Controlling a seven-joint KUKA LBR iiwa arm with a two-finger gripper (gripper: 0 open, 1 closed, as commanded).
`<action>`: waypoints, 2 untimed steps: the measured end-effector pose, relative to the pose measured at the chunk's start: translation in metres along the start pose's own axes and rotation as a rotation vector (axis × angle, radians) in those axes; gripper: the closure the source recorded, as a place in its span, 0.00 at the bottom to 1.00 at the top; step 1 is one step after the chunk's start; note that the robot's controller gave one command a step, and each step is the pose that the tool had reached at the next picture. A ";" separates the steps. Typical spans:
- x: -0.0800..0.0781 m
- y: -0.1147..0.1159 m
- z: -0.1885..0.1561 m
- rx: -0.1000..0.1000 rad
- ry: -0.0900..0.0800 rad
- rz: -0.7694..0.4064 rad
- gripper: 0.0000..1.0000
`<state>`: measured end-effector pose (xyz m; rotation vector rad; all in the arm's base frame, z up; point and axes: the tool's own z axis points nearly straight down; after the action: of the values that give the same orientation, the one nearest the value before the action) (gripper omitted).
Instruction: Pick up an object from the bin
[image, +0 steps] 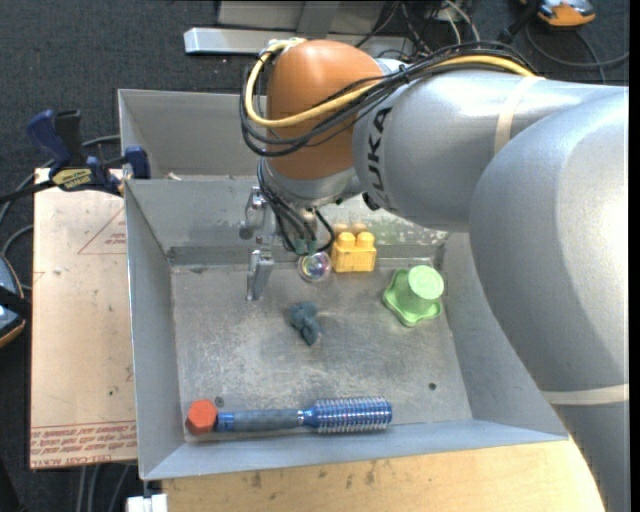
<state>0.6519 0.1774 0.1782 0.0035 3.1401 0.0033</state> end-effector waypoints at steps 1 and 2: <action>0.052 -0.063 0.063 0.005 0.011 0.046 0.00; 0.026 -0.127 0.103 -0.008 -0.002 -0.060 0.00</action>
Offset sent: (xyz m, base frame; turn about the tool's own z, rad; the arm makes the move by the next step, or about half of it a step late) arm -0.0494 -0.0596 -0.0585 0.0394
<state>0.6258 0.0511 0.0747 -0.0907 3.1369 0.0151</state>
